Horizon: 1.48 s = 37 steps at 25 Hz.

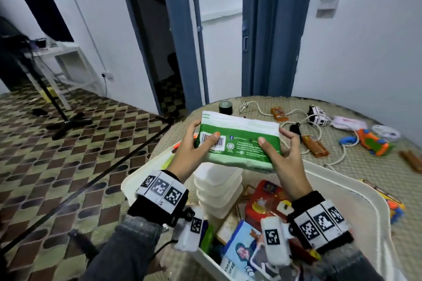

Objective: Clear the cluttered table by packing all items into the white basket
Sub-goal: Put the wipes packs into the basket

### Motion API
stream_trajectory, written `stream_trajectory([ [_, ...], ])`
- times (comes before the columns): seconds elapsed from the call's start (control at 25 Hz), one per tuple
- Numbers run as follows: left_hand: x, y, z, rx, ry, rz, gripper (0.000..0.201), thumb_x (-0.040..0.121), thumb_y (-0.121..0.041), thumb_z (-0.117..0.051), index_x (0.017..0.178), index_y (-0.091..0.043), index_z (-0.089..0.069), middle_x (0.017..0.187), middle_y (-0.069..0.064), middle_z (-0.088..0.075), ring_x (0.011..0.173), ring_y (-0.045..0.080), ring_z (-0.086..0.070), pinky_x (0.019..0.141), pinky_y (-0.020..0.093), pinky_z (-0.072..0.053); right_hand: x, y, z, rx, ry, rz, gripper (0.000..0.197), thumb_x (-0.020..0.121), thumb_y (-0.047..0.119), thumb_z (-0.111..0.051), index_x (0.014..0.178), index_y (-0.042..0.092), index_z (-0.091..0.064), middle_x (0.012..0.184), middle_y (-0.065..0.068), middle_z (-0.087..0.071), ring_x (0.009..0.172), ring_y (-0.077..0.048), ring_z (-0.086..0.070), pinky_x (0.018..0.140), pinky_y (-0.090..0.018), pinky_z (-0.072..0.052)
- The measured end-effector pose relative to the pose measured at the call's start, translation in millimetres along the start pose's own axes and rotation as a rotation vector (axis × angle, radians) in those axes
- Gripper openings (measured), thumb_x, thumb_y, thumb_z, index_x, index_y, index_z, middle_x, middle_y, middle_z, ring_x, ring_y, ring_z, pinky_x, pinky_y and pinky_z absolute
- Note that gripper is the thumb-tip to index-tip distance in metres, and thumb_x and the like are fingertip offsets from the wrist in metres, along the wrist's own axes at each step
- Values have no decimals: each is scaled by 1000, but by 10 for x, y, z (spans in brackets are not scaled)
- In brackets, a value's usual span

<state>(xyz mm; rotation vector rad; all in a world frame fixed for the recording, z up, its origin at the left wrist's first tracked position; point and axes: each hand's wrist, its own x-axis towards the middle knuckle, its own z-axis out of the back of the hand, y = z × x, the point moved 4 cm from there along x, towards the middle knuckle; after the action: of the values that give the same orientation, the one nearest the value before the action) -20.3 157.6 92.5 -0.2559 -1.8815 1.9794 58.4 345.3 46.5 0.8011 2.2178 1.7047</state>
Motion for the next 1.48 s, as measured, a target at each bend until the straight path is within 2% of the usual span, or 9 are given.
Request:
stream_trajectory([
  [0.24,452,174,-416,-32,171,62,35,90,-15,-62,120,-23,-45,102,7,-70,75,9,-71,57,20,-54,123,1,415,-138,-186,63,50,83,18,-69,124,25,-41,110,11,-51,84,18,-57,60,-10,-51],
  [0.36,583,352,-593,-43,209,81,40,88,-16,-65,122,-20,-43,104,10,-71,80,15,-72,60,25,-56,149,-19,582,-188,-257,41,52,81,21,-72,123,27,-42,113,2,-52,93,2,-60,62,-16,-55],
  [0.48,655,569,-699,-61,254,121,38,88,-18,-65,119,-20,-43,102,10,-72,82,20,-72,60,28,-56,99,-63,701,-254,-335,-5,53,77,24,-75,117,29,-42,117,-7,-51,103,-20,-61,79,-38,-58],
  [0.72,691,954,-866,-37,496,160,32,85,-30,-64,110,-25,-44,108,7,-71,93,20,-70,72,34,-56,-184,-194,872,-378,-522,-88,55,74,21,-79,114,23,-41,110,-8,-51,100,-22,-60,83,-41,-55],
  [0.88,575,1239,-981,20,697,186,41,86,-35,-66,112,-20,-38,110,3,-69,98,17,-68,86,39,-55,-446,-321,956,-426,-611,-195,55,75,13,-78,113,18,-39,104,-9,-54,88,-18,-62,75,-33,-56],
  [1.04,514,1593,-1092,182,831,222,49,83,-37,-70,114,-22,-35,116,0,-65,107,17,-62,98,45,-48,-544,-419,1065,-412,-627,-308,56,78,-1,-72,119,10,-36,90,-2,-53,75,-10,-57,49,-13,-49],
  [1.16,425,1704,-1145,267,873,209,59,81,-32,-73,122,-23,-32,120,1,-61,112,17,-56,100,40,-46,-611,-569,1134,-493,-601,-425,60,78,1,-73,125,7,-36,96,-6,-51,77,-9,-53,49,-10,-47],
  [1.32,475,1688,-1110,354,883,125,84,69,-33,-82,134,-21,-29,130,2,-49,120,18,-48,105,41,-41,-630,-591,1214,-689,-513,-471,76,72,12,-81,133,8,-37,129,-12,-46,105,-15,-52,90,-24,-49],
  [1.48,473,1630,-1048,441,972,33,104,61,-23,-88,142,-17,-23,120,-4,-48,112,11,-49,94,18,-42,-709,-614,1209,-1079,-113,-555,114,56,32,-90,148,20,-24,147,-6,-21,135,-19,-28,117,-33,-23],
])
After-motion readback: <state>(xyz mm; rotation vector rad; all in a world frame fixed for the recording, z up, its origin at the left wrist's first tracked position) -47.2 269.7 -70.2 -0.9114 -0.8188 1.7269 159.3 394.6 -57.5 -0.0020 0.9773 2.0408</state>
